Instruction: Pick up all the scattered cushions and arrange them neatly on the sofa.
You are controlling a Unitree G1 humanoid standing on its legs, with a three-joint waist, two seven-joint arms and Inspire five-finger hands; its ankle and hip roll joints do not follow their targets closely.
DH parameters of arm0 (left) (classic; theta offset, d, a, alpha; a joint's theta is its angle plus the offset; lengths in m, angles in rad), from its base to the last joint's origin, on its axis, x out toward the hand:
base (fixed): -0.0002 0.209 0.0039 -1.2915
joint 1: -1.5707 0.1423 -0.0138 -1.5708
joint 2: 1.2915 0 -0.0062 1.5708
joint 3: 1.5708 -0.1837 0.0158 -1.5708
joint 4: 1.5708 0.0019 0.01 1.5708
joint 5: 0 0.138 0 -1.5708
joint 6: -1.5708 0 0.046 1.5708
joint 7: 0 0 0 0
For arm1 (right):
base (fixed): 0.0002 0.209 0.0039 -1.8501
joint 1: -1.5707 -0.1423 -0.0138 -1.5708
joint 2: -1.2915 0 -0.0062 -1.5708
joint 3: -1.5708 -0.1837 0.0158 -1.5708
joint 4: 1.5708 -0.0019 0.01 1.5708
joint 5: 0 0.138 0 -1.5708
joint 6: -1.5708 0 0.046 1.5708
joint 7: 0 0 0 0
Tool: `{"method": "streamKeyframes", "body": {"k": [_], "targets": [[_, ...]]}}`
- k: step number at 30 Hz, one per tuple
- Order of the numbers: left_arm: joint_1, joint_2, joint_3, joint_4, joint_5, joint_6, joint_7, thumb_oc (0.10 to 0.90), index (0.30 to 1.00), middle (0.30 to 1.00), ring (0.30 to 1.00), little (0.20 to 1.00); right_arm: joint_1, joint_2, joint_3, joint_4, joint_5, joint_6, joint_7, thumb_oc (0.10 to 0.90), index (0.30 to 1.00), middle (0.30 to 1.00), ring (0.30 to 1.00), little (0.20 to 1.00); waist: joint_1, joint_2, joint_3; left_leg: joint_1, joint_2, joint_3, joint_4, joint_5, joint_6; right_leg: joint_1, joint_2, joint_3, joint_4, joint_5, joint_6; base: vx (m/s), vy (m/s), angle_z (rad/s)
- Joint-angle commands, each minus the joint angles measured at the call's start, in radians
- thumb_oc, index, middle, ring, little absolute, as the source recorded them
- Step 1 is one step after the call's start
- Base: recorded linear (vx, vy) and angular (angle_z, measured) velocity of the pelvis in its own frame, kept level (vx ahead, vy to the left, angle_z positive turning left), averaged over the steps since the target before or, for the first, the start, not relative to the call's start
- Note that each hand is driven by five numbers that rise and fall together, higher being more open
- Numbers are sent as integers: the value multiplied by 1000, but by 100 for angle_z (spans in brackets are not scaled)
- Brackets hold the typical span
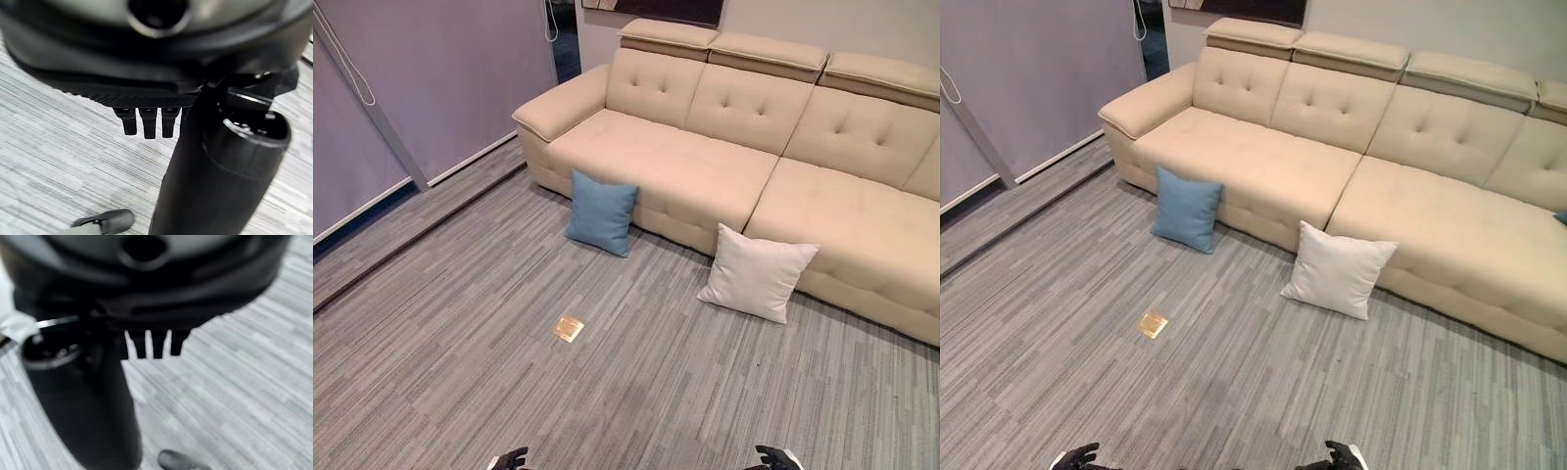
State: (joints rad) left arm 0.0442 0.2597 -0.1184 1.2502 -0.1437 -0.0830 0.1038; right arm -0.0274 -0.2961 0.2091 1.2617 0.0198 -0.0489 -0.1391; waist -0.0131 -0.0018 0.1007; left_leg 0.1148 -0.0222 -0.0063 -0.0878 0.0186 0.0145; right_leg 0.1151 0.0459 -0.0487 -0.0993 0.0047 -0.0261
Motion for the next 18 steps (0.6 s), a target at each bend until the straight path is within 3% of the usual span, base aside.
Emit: {"method": "streamKeyframes", "body": {"k": [1, 13, 18], "targets": [[-34, 8, 0, 45, 31, -22, 30, 800, 900, 900, 900, 900, -33, -21, 27, 37, -24, -11, -45, 800, 900, 900, 900, 900, 14, -39, -26, 2, -30, -21, 1, -61, -18, -13, -44, -11, 12, -29, 116, 0, 0, 0], [-34, 4, 6, 41, 10, -15, 26, 800, 900, 900, 900, 900, -40, -21, 37, 9, -18, -6, -41, 800, 900, 900, 900, 900, 21, -43, -8, 2, -20, -47, 8, -59, -26, -10, -42, -41, 28, -48, 102, -3, -39, 8], [-57, 10, -4, 30, -15, -16, 23, 800, 900, 900, 900, 900, -68, -32, 46, -27, 2, -16, -41, 800, 900, 900, 900, 900, 35, -66, 49, -146, -29, -35, 227, -98, -53, -53, -57, -66, 66, -64, 84, -95, -50, 14]]}}
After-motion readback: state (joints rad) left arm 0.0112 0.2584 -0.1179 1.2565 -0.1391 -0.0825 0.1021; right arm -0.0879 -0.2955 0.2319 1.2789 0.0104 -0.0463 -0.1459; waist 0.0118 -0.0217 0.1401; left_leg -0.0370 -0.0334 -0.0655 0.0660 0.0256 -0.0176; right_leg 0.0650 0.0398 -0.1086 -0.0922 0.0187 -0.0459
